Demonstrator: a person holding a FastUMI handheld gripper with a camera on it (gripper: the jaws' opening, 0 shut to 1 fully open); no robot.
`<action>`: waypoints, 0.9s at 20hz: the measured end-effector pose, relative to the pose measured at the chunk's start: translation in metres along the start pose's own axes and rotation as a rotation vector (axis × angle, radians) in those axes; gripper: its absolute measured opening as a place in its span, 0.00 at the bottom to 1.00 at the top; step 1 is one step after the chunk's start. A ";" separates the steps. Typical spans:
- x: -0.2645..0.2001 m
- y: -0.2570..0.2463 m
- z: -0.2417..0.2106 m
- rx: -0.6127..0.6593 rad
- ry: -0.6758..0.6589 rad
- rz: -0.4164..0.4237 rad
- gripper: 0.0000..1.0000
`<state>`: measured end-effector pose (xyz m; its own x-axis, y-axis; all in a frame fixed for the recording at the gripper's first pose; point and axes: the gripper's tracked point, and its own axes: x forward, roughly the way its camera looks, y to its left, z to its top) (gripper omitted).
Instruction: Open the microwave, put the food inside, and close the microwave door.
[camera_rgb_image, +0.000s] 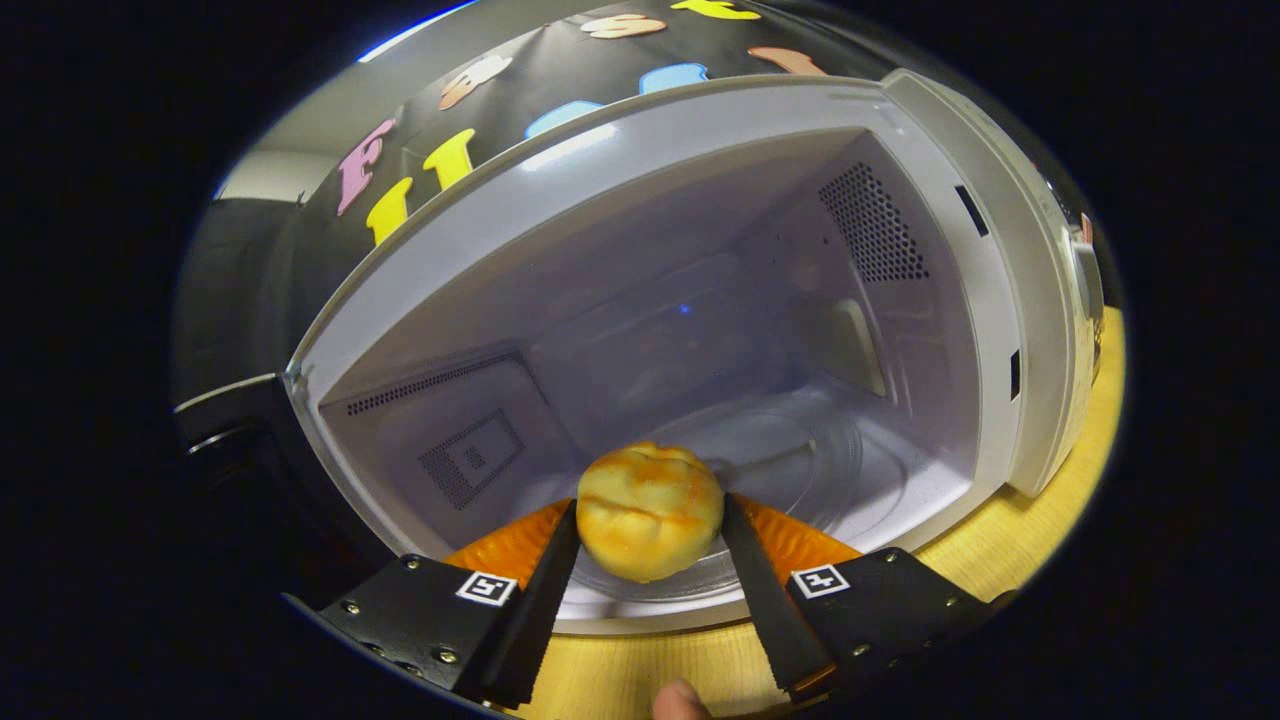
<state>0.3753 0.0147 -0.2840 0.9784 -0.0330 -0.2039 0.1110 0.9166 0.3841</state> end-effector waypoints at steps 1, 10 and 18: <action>0.000 -0.001 0.000 -0.034 -0.012 -0.011 0.88; -0.024 -0.001 0.015 -0.087 -0.087 -0.003 0.96; -0.114 0.025 0.031 -0.174 -0.199 0.080 0.96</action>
<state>0.2717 0.0292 -0.2234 0.9998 -0.0196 0.0086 0.0172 0.9735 0.2281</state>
